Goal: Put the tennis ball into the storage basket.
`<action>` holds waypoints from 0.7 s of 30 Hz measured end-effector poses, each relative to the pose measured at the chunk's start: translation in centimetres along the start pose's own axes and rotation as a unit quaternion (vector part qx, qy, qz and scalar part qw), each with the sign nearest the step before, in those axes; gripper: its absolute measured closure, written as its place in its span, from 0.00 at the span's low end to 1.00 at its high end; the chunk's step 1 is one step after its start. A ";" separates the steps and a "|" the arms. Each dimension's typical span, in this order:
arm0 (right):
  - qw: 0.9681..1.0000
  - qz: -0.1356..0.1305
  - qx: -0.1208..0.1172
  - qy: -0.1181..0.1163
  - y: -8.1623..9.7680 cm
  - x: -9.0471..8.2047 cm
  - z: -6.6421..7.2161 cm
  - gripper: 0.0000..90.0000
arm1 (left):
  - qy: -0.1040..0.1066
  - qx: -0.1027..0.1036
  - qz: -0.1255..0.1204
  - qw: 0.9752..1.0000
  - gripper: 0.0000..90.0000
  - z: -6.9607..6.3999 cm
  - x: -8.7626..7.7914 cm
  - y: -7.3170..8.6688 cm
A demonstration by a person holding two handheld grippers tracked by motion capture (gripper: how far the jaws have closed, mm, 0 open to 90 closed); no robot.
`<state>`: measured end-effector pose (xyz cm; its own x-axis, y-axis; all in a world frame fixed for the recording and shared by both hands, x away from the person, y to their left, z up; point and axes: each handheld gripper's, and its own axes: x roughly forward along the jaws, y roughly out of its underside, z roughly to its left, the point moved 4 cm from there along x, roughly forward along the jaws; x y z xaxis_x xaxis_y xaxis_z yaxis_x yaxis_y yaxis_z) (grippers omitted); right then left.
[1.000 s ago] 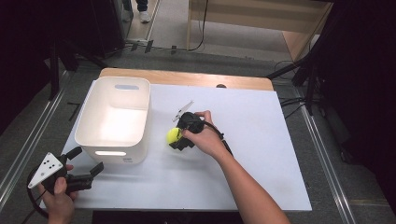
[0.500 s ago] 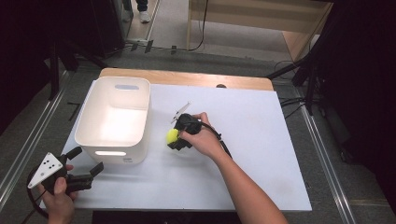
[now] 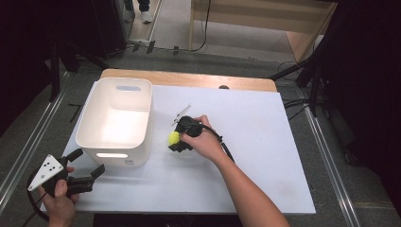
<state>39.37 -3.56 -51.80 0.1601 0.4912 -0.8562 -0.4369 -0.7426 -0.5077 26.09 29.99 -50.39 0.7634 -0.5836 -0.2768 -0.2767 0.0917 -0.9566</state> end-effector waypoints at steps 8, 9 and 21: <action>1.000 0.003 -0.001 -0.001 0.0 -0.1 0.0 0.25 | 0.000 -0.001 0.000 1.000 0.00 0.0 0.0 0.0; 1.000 0.004 -0.001 0.001 0.0 -0.2 0.0 0.25 | 0.000 -0.001 0.000 1.000 0.00 0.0 0.0 0.0; 1.000 -0.004 0.002 0.006 -0.3 -1.2 -0.3 0.25 | -0.001 -0.001 0.000 1.000 0.00 0.1 -0.1 0.0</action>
<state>39.52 -4.07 -50.61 0.1741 0.4909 -0.8536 -0.4384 -0.7376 -0.5136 26.07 30.11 -50.37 0.7639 -0.5827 -0.2774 -0.2787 0.0899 -0.9562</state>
